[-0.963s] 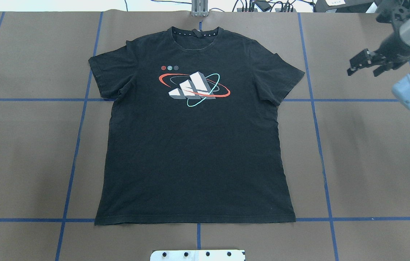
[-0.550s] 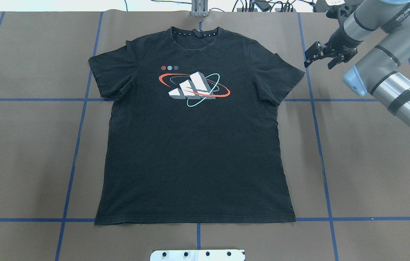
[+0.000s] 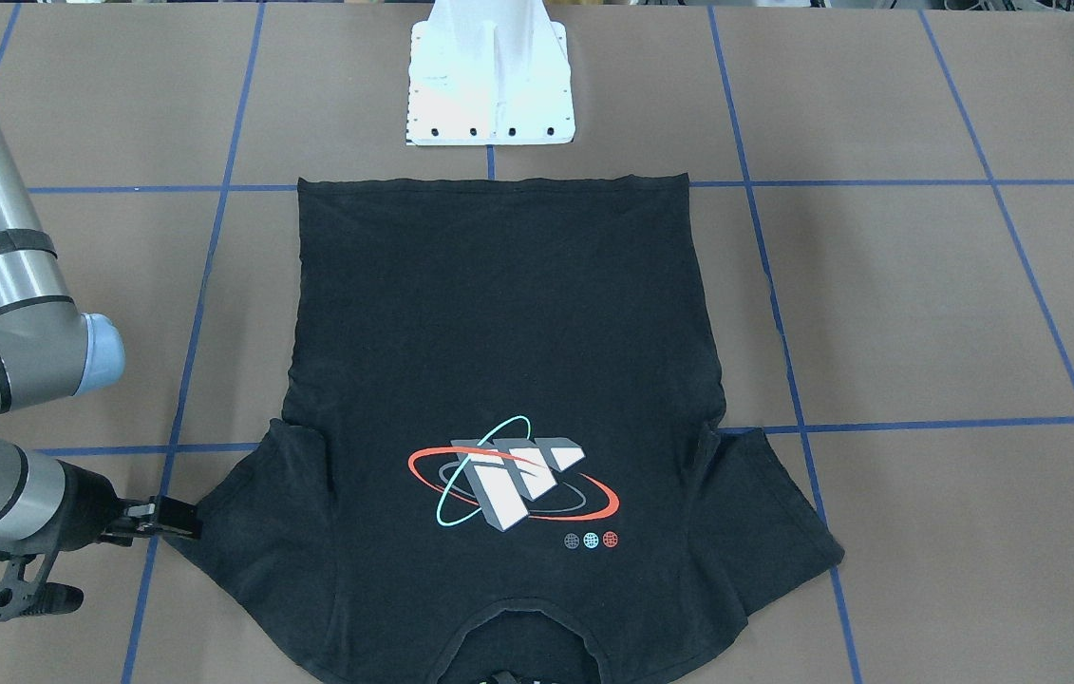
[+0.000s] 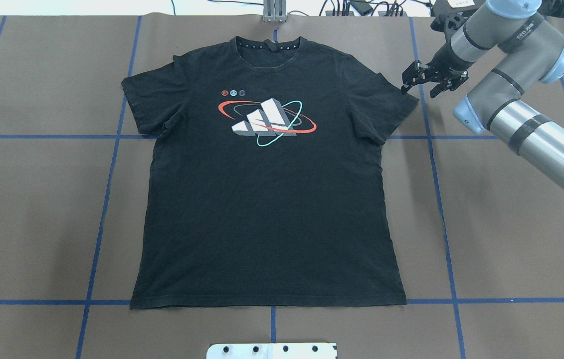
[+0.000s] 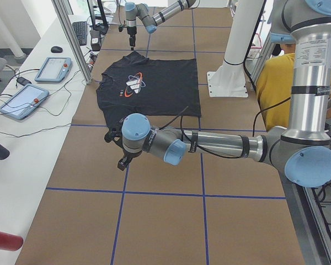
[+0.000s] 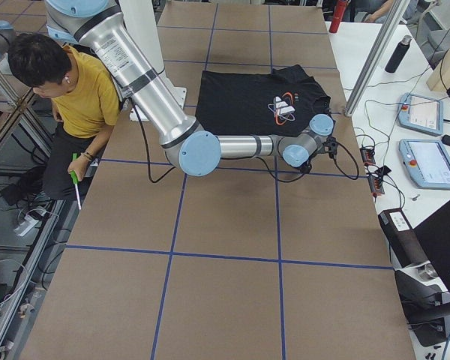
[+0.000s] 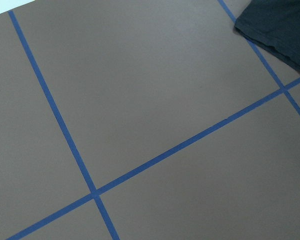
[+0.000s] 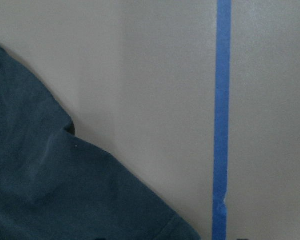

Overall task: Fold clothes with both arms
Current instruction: 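Move the right gripper toward the shirt's shoulder near the collar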

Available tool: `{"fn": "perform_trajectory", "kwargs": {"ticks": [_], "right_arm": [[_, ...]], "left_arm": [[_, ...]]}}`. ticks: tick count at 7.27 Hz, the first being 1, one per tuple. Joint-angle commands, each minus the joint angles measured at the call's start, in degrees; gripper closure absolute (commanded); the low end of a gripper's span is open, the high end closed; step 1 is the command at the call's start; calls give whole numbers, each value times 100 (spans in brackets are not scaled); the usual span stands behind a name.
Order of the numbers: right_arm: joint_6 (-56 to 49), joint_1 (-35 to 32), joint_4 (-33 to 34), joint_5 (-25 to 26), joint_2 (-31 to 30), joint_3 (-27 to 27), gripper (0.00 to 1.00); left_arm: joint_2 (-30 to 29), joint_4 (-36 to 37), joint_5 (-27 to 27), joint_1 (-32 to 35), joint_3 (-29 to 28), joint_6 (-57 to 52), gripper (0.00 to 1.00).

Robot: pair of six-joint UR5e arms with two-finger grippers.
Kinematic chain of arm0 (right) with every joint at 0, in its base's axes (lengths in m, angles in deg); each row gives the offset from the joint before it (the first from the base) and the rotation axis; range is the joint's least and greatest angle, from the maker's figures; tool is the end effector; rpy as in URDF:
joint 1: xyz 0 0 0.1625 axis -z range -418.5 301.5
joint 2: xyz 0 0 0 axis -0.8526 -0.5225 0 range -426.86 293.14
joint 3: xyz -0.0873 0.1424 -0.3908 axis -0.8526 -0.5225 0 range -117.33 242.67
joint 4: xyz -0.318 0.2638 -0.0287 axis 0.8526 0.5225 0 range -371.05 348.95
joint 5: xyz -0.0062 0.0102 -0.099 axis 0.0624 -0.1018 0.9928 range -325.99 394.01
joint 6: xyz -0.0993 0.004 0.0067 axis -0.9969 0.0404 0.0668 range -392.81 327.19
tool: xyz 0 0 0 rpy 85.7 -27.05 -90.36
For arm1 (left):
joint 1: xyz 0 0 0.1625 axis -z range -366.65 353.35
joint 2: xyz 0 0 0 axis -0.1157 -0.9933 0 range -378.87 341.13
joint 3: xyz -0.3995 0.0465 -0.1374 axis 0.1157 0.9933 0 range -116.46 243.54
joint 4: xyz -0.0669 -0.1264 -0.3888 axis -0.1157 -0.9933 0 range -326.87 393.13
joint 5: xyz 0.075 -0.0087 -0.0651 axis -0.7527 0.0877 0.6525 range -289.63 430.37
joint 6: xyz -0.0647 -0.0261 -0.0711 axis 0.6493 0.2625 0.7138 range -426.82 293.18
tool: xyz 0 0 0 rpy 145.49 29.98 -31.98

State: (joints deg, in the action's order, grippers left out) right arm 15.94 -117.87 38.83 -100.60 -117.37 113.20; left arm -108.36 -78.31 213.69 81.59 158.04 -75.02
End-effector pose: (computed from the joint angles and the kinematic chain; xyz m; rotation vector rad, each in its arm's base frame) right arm -0.3451 -0.7072 0.4803 0.0348 -0.9948 0.0171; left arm -0.0379 -0.5045 0.5711 0.4639 0.8940 0.3653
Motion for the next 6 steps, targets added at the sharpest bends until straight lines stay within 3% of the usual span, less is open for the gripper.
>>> {"fn": "perform_trajectory", "kwargs": {"ticks": [1,4,5,6], "right_arm": [[21,74,-23,136,15,-69,18],[39,92,-14,146,-3,-86,67],[30,101,-14,146,23,-156,68],[47,101,-5,137,67,-157,96]], "left_arm": [[2,0,4,0,6,2,0],[2,-9,4,0,6,-6,0],[2,0,4,0,6,-15,0],[11,0,4,0,-2,-24,0]]}}
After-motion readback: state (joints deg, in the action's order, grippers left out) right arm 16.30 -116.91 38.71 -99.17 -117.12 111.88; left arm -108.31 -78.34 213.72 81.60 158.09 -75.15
